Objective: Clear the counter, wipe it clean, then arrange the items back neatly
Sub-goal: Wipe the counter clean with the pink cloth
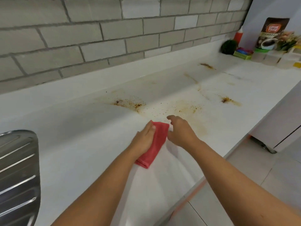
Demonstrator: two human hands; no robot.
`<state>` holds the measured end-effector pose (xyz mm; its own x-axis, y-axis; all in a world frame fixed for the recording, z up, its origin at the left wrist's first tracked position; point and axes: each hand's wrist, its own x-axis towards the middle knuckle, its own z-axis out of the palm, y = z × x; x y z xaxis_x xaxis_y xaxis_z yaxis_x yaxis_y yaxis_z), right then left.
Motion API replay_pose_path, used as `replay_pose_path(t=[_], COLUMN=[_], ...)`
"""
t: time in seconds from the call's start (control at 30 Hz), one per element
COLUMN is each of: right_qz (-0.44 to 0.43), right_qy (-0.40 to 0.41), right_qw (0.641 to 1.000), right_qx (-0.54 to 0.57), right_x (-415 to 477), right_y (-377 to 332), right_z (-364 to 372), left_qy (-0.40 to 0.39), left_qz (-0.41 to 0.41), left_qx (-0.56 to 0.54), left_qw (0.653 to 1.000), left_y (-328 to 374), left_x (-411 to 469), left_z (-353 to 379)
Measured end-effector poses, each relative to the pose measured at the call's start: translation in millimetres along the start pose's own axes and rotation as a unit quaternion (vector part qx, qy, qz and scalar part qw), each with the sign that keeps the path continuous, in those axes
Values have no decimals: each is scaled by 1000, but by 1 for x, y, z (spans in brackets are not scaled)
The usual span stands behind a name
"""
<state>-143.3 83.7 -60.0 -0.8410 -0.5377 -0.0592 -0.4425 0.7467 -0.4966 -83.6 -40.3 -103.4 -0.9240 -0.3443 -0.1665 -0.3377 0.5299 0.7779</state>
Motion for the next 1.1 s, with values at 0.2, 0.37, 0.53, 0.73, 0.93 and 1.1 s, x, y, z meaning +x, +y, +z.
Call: replay_pose_path(t=[0.2, 0.37, 0.53, 0.73, 0.93, 1.1], right_qz=[83, -149, -72, -19, -161, 49], right_qy=[-66, -66, -13, -8, -50, 19], right_qw=[983, 973, 981, 984, 972, 973], right_qx=[-149, -166, -182, -180, -163, -226], right_x=[14, -21, -17, 34, -47, 23], right_y=[-66, -23, 80, 54, 98, 159], right_z=[88, 78, 21, 36, 16, -24], left_qy=[224, 192, 191, 194, 204, 212], left_qz=[-19, -42, -53, -59, -70, -59], left_qx=[10, 180, 237, 246, 244, 250], left_qw=[974, 964, 951, 948, 946, 943], left_y=[-38, -67, -67, -64, -63, -60], left_x=[-3, 3, 7, 7, 6, 5], left_z=[-46, -40, -36, -33, -35, -32])
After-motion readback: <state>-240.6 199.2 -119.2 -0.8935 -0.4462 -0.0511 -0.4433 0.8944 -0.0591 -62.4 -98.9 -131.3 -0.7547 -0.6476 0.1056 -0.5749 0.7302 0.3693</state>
